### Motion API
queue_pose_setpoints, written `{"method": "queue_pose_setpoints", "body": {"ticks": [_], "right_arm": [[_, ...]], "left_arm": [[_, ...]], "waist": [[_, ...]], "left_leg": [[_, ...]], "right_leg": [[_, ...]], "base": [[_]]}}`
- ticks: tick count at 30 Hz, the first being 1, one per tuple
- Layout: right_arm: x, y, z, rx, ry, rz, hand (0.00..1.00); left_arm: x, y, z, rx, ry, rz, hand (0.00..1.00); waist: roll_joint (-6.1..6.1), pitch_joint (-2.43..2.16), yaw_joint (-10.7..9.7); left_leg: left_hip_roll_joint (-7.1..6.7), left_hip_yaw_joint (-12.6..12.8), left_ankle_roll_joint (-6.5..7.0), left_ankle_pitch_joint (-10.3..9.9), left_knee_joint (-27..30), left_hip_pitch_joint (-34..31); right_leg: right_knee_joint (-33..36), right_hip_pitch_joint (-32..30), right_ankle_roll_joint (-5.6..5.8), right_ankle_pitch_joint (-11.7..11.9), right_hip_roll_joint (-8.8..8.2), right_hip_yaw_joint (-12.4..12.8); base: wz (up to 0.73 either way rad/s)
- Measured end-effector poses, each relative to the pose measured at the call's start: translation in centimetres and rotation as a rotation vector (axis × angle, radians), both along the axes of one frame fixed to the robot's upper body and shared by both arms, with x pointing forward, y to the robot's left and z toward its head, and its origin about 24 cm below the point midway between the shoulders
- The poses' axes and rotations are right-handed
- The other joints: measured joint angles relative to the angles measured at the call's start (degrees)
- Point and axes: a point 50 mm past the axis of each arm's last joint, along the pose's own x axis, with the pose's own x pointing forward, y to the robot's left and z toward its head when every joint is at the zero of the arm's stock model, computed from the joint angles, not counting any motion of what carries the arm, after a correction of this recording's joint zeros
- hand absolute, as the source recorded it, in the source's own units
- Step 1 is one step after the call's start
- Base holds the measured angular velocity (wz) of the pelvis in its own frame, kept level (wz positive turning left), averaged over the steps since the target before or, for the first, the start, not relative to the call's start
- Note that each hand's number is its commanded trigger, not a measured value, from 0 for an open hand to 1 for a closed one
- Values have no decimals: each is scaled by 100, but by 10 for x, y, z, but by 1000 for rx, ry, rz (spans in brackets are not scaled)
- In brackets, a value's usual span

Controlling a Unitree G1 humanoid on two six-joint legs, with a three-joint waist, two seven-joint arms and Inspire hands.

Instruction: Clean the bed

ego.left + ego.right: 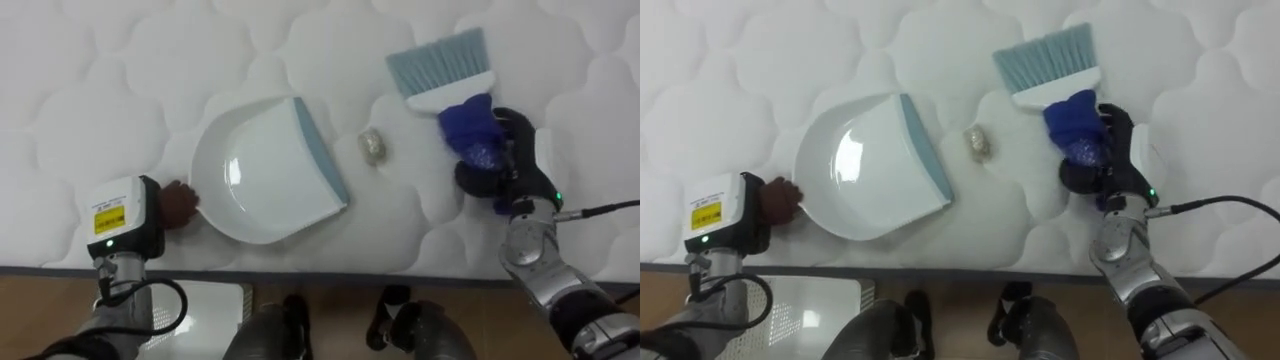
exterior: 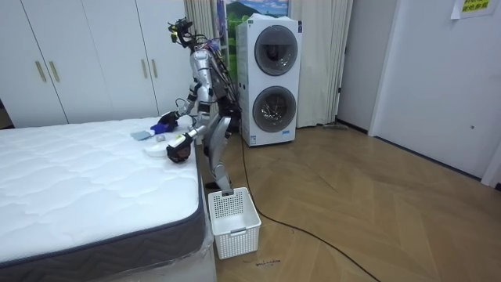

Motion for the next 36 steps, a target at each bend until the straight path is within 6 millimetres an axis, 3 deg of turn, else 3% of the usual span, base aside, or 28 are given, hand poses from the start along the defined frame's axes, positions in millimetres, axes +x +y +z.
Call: {"method": "queue_pose_setpoints", "body": {"ticks": [30, 35, 36], "right_arm": [[8, -12, 4, -49, 82, -62, 100], [13, -18, 13, -153, 99, -23, 100], [15, -18, 15, -187, 103, -11, 100]], "left_arm": [[12, -3, 8, 12, 18, -8, 100], [20, 0, 17, 57, -8, -21, 100], [23, 2, 22, 81, -21, -27, 100]], "waist": [[-1, 9, 13], [-107, 44, 16], [-175, 39, 14]], "left_leg": [[-4, -64, 4, 1, 53, -116], [-10, -8, 31, -10, 135, -177], [-9, 5, 40, -16, 177, -228]], "right_leg": [[37, -51, 11, -4, 5, -22], [166, -163, 12, -9, -66, 27], [217, -232, 0, -16, -77, 59]], "base": [[0], [-1], [0]]}}
